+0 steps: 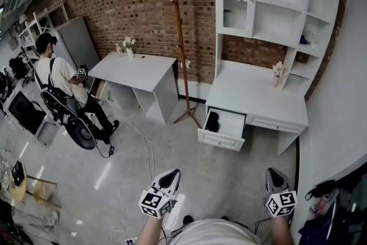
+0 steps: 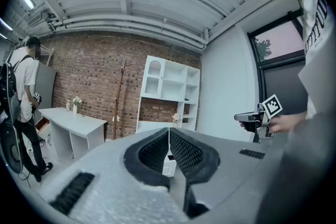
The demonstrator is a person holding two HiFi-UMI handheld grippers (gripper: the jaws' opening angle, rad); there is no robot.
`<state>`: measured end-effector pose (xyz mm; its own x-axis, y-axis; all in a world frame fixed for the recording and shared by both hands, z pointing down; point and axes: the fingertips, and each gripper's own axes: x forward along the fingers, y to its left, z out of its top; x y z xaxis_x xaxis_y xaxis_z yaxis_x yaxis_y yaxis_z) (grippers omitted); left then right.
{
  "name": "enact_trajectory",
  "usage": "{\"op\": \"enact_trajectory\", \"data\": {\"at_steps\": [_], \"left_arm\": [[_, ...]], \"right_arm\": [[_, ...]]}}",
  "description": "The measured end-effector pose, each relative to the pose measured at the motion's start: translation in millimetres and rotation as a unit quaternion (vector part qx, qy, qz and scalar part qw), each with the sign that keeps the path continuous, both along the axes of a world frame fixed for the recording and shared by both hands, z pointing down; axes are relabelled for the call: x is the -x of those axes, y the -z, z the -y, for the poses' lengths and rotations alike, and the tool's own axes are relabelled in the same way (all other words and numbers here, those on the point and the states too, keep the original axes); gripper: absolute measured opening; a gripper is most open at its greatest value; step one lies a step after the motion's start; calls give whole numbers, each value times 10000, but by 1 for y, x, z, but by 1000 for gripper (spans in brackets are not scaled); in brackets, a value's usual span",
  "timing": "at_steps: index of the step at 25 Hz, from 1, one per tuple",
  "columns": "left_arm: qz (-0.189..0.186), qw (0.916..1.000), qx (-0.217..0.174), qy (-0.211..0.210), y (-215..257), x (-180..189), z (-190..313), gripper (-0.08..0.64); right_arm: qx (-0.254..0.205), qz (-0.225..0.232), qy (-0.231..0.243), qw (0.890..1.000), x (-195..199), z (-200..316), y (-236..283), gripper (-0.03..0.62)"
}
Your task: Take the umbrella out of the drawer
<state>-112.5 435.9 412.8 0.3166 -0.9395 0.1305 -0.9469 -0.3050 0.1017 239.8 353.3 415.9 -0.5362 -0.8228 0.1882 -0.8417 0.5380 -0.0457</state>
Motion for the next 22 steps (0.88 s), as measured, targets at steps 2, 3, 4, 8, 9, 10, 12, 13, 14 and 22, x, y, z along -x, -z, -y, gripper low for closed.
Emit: {"op": "enact_trajectory", "data": {"at_steps": [2, 3, 4, 8, 9, 10, 12, 13, 14, 22], "left_arm": [[-6, 10000, -13, -3, 0, 1, -1, 26], [-9, 10000, -19, -3, 1, 1, -1, 26], [-11, 10000, -25, -3, 1, 2, -2, 26], [-5, 10000, -33, 14, 1, 6, -5, 26], [-6, 10000, -33, 16, 1, 6, -6, 26], [-8, 10000, -30, 15, 1, 7, -7, 26], [-11, 10000, -24, 12, 1, 8, -8, 26], [-13, 10000, -24, 11, 1, 8, -8, 26], [-17, 10000, -26, 10, 1, 9, -8, 26], [-73, 10000, -14, -26, -3, 12, -9, 26]], "right_arm": [[6, 11, -5, 10000, 1, -1, 1, 31], [7, 18, -6, 10000, 1, -1, 1, 31], [5, 26, -2, 10000, 2, -2, 1, 31], [-6, 51, 19, 10000, 5, -4, 1, 31], [-6, 52, 20, 10000, 6, -5, 1, 31], [-5, 52, 18, 10000, 6, -6, 1, 31], [-4, 57, 12, 10000, 6, -6, 2, 31], [-9, 63, 9, 10000, 7, -6, 3, 31], [-17, 70, 6, 10000, 7, -7, 4, 31], [-34, 117, -66, 9999, 10, -11, 7, 32]]}}
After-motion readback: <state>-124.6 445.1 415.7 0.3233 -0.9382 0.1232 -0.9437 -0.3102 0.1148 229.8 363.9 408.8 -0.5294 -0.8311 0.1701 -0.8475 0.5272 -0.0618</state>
